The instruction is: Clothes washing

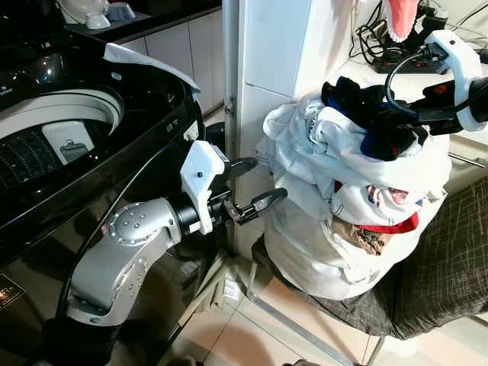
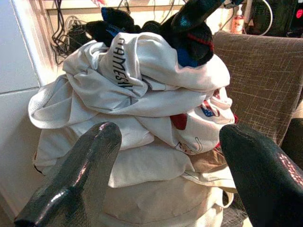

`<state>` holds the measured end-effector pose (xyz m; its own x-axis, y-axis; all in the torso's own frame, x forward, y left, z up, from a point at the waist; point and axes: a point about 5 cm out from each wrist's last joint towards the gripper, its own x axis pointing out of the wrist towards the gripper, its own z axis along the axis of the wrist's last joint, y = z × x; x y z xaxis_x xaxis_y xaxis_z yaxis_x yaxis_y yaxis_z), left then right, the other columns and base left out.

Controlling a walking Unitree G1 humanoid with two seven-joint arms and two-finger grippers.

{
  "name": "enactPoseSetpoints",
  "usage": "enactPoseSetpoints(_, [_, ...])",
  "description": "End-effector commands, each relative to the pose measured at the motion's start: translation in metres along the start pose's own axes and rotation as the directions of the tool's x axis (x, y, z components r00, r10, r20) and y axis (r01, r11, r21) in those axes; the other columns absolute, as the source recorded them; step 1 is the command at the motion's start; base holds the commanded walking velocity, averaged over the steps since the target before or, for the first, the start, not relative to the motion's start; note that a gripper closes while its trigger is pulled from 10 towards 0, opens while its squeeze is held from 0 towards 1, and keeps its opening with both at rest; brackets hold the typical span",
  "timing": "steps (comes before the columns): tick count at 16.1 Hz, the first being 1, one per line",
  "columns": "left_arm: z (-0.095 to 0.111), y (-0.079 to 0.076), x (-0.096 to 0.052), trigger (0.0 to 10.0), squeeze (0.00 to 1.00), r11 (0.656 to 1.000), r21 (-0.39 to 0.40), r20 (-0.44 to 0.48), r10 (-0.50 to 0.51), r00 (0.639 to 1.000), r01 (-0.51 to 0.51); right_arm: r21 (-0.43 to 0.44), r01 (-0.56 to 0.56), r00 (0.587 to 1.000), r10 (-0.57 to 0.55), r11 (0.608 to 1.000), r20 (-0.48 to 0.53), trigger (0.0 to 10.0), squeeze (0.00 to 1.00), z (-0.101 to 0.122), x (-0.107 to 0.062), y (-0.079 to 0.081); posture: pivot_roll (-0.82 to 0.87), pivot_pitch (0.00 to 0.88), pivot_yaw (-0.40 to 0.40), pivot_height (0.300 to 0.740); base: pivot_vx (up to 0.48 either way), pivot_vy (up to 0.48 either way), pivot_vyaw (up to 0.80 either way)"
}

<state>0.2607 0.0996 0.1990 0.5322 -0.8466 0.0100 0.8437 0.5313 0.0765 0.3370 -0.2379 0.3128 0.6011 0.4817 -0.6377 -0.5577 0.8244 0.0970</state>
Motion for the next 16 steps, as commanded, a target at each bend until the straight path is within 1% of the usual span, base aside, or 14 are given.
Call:
enactPoseSetpoints(1, [0.003,-0.002,0.003,10.0,0.0,1.0,0.016,0.002,-0.013,1.0,0.013,-0.029,-0.013,1.0,0.014,1.0,0.028,0.0,0.0,0.006,-0.006,0.003,-0.09,0.0,-0.021,0.74,0.0,0.0,0.0])
enactPoseSetpoints(3, [0.003,-0.001,0.003,10.0,0.0,1.0,0.02,0.001,-0.01,1.0,0.01,-0.039,-0.039,0.998,0.04,0.999,0.043,0.0,0.0,0.007,-0.008,0.005,-0.08,0.0,-0.024,0.74,0.0,0.0,0.0])
enactPoseSetpoints(7, [0.004,0.001,0.004,10.0,0.0,1.0,0.023,0.003,-0.002,1.0,0.002,-0.03,-0.044,0.997,0.046,0.999,0.06,0.0,0.0,0.009,-0.009,0.004,-0.08,0.0,-0.023,0.74,0.0,0.0,0.0])
enactPoseSetpoints(8, [0.005,0.002,0.004,10.0,0.0,1.0,0.024,0.01,0.008,1.0,-0.008,-0.022,-0.034,0.996,0.036,0.999,0.08,0.0,0.0,0.011,-0.01,0.002,-0.08,0.0,-0.023,0.74,0.0,0.0,0.0])
enactPoseSetpoints(11, [0.008,0.007,0.004,10.0,0.0,0.998,0.034,0.03,0.048,0.998,-0.049,0.027,-0.005,0.983,0.0,1.0,0.185,0.0,0.0,0.024,-0.023,-0.005,-0.08,0.0,-0.023,0.74,0.0,0.0,0.0])
enactPoseSetpoints(13, [0.009,0.008,0.005,10.0,0.0,0.998,0.037,0.035,0.052,0.998,-0.054,0.044,-0.026,0.977,0.016,0.999,0.214,0.0,0.0,0.026,-0.029,-0.004,-0.08,0.0,-0.018,0.74,0.0,0.0,0.0])
enactPoseSetpoints(14, [0.01,0.008,0.005,10.0,0.0,0.997,0.04,0.043,0.057,0.997,-0.059,0.048,-0.037,0.969,0.024,0.998,0.244,0.0,0.0,0.03,-0.033,-0.003,-0.08,0.0,-0.018,0.74,0.0,0.0,0.0])
enactPoseSetpoints(15, [0.011,0.01,0.005,10.0,0.0,0.996,0.046,0.049,0.068,0.996,-0.07,0.053,-0.05,0.96,0.034,0.997,0.278,0.0,0.0,0.034,-0.037,-0.002,-0.08,0.0,-0.018,0.74,0.0,0.0,0.0])
enactPoseSetpoints(16, [0.022,0.023,0.007,10.0,0.0,0.983,0.058,0.113,0.168,0.979,-0.175,0.017,-0.053,0.889,0.039,0.998,0.457,0.0,0.0,0.053,-0.051,0.003,-0.07,0.0,-0.006,0.74,0.0,0.0,0.0])
